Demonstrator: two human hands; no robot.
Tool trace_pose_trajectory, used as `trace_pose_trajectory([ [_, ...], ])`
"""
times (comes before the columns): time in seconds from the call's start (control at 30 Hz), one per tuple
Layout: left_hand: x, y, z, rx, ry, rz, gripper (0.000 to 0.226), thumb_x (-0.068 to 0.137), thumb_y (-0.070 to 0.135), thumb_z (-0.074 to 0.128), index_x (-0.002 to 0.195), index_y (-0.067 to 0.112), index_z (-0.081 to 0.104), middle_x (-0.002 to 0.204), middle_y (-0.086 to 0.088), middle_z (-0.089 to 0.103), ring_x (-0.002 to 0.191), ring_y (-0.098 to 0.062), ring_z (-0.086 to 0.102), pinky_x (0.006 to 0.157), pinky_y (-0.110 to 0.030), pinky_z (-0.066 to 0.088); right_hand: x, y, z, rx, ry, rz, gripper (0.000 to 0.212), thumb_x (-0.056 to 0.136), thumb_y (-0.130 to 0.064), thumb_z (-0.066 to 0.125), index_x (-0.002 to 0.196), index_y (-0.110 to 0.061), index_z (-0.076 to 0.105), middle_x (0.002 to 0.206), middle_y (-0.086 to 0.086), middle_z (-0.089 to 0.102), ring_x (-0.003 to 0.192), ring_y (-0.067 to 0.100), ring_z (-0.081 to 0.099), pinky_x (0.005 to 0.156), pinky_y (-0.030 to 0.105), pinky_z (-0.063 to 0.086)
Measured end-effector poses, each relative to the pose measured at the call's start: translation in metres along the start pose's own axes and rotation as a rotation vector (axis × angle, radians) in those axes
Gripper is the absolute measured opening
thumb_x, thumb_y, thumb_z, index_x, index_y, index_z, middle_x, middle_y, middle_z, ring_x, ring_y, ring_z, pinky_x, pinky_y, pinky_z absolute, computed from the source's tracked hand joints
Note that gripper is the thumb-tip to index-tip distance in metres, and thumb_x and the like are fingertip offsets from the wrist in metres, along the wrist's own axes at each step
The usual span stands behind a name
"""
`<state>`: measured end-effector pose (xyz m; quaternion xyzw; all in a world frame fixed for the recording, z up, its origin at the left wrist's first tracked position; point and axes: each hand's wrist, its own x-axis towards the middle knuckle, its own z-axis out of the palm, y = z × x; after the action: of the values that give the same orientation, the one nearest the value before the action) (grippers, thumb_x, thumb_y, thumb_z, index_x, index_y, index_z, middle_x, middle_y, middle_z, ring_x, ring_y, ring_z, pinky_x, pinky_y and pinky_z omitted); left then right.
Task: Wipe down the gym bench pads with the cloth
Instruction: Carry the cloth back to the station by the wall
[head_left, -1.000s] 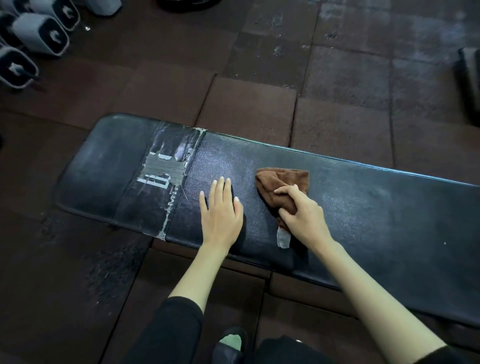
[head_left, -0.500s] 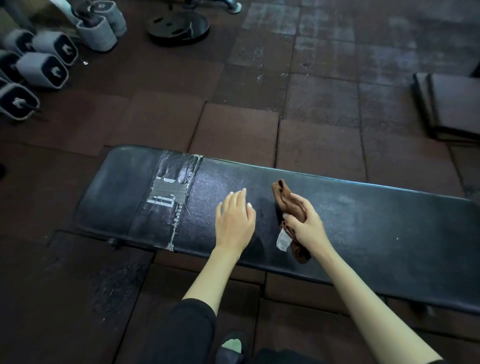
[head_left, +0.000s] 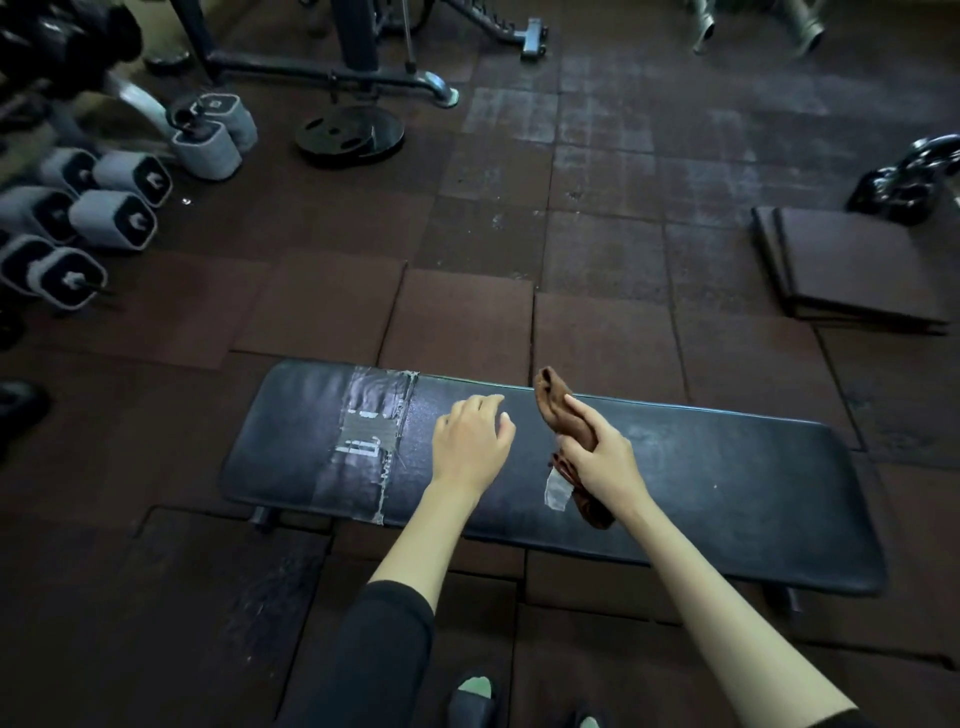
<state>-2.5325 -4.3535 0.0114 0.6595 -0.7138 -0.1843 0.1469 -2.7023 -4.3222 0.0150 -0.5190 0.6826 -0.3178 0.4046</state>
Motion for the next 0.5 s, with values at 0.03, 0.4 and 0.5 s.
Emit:
trace_pose_trajectory([
  [0.03,-0.001,0.002,-0.012,0.02,-0.016,-0.003,0.039,0.096,0.029,0.042,0.131,0.015,0.051,0.129,-0.002,0.057,0.12,-0.022,0.048,0.095,-0.037,0.037,-0.005,-0.01,-0.003,-0.019,-0.006,-0.007,0.053,0.088,-0.01,0.059,0.136,-0.029,0.049,0.121,-0.007,0.062,0.103,0.003,0.057,0.077,0.002,0.04],
  [0.4,-0.03,0.005,-0.127,0.044,0.053,0.004,0.034,0.092,0.024,0.045,0.119,0.01,0.06,0.113,-0.008,0.064,0.107,-0.029,0.056,0.088,-0.042,0.042,-0.051,-0.117,-0.018,0.001,-0.019,-0.058,0.052,0.087,-0.01,0.062,0.134,-0.028,0.051,0.119,-0.008,0.062,0.104,0.002,0.055,0.076,-0.001,0.037],
  [0.5,-0.04,0.0,-0.155,0.013,0.123,0.003,0.037,0.088,0.025,0.041,0.115,0.01,0.062,0.108,-0.007,0.066,0.103,-0.03,0.058,0.083,-0.042,0.045,-0.061,-0.139,-0.016,0.075,-0.017,-0.074,0.051,0.086,-0.014,0.066,0.132,-0.029,0.053,0.12,-0.011,0.061,0.111,0.005,0.055,0.091,0.014,0.039],
])
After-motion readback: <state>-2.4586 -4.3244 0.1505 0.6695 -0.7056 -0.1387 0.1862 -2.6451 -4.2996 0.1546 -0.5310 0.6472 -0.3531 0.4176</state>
